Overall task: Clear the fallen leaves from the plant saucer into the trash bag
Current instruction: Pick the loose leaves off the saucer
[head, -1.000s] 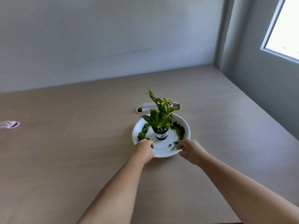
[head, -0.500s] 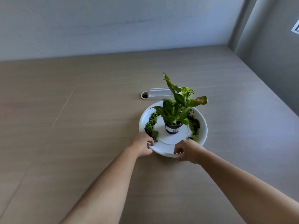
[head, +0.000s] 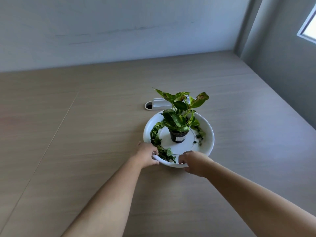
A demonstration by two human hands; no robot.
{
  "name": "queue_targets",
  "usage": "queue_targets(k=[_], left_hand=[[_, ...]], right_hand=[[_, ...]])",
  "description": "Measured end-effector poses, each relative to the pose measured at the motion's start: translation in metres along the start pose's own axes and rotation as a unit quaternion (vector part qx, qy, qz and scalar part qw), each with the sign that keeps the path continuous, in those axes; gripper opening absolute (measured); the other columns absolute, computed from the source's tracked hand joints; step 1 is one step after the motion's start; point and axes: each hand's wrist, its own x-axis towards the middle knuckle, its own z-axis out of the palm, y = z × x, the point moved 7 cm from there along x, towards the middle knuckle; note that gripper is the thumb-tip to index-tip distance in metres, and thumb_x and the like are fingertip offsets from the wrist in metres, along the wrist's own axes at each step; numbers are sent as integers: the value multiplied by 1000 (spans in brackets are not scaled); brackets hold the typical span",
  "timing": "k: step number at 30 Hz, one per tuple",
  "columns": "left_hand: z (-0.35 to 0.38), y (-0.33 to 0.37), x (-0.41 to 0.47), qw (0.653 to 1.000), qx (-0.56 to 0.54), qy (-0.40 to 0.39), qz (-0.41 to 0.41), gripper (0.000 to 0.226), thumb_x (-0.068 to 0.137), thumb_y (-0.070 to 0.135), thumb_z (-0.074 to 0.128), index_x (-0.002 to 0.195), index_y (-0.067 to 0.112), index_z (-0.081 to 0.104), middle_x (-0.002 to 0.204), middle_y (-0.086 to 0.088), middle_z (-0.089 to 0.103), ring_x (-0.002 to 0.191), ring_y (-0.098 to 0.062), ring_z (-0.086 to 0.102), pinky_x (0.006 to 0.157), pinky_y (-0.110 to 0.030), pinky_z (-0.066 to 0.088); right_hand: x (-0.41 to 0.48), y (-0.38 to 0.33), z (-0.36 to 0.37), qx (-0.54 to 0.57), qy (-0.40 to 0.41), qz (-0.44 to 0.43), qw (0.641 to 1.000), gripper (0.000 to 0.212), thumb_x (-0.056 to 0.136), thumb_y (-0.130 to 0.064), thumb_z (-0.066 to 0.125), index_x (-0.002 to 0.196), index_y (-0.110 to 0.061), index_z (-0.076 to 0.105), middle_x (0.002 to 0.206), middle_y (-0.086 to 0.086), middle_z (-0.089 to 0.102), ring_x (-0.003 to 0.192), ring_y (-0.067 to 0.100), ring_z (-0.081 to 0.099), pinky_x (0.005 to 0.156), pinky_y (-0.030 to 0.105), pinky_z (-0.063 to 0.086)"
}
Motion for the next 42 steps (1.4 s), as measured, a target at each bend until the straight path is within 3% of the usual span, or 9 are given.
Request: queue_targets(k=[2, 4, 9, 16, 24, 27, 31, 35, 42], left_hand=[[0, 2, -2, 1000, -8, 10, 0, 33, 75, 39, 75, 104, 24, 69, 109, 3, 70, 111, -18, 57, 117, -41, 19], [3, 15, -5, 999, -12, 26, 18, 29, 76, 39, 73, 102, 26, 71, 106, 5, 71, 109, -17, 58, 112, -36, 25], [15, 44, -8, 998, -28, 11, 62, 34, 76, 38, 73, 109, 29, 68, 112, 6, 69, 110, -18, 57, 109, -37, 33], [5, 12, -7, 997, -80, 15, -4, 27, 78, 26, 76, 103, 18, 71, 111, -1, 69, 112, -21, 53, 95, -29, 42], [18, 31, -1, 991, -128, -46, 2, 20, 80, 41, 70, 87, 23, 73, 105, 3, 71, 104, -16, 63, 92, -38, 52], [9, 41, 8, 995, -92, -30, 17, 27, 80, 42, 70, 101, 25, 68, 114, 1, 65, 107, -19, 59, 88, -36, 51], [11, 58, 18, 998, -53, -16, 24, 40, 83, 30, 69, 120, 26, 55, 123, -1, 53, 110, -24, 55, 83, -35, 48], [20, 64, 25, 1000, -17, 4, 15, 29, 85, 9, 60, 111, 21, 57, 116, -7, 54, 102, -29, 56, 75, -33, 45], [28, 64, 33, 998, -66, 10, 8, 27, 80, -8, 55, 95, 12, 66, 105, -11, 58, 92, -33, 61, 72, -36, 48]], right_hand=[[2, 2, 0, 0, -3, -8, 1000, 23, 86, -18, 58, 109, -19, 58, 114, 3, 61, 102, 23, 58, 81, 35, 48], [1, 18, -5, -12, -8, 3, 1000, 19, 85, -14, 59, 104, -18, 59, 112, 2, 62, 100, 23, 59, 83, 37, 50], [-10, 61, -27, -108, 47, 63, 991, 33, 84, -1, 47, 109, -18, 60, 115, 1, 63, 108, 23, 58, 90, 35, 48], [-10, 32, -5, -24, 25, 3, 999, 26, 87, -12, 57, 112, -19, 59, 113, 3, 62, 104, 22, 59, 74, 31, 44], [-8, 54, -15, 7, 13, 68, 998, 52, 78, 9, 38, 113, -22, 61, 118, 4, 60, 106, 25, 57, 83, 37, 52], [2, 44, -20, 56, 49, 68, 995, 47, 79, 4, 43, 116, -21, 60, 116, 4, 59, 108, 23, 55, 85, 34, 49], [17, 33, -18, 56, 68, 68, 994, 28, 83, -17, 58, 110, -24, 61, 111, 3, 58, 97, 26, 59, 76, 36, 51], [27, 31, -13, 23, 79, 96, 992, 23, 82, -28, 61, 102, -17, 60, 105, 6, 58, 82, 28, 58, 61, 31, 41], [36, 35, 0, 67, 73, 110, 989, 16, 78, -4, 56, 92, -9, 63, 101, 11, 57, 72, 28, 52, 60, 30, 42]])
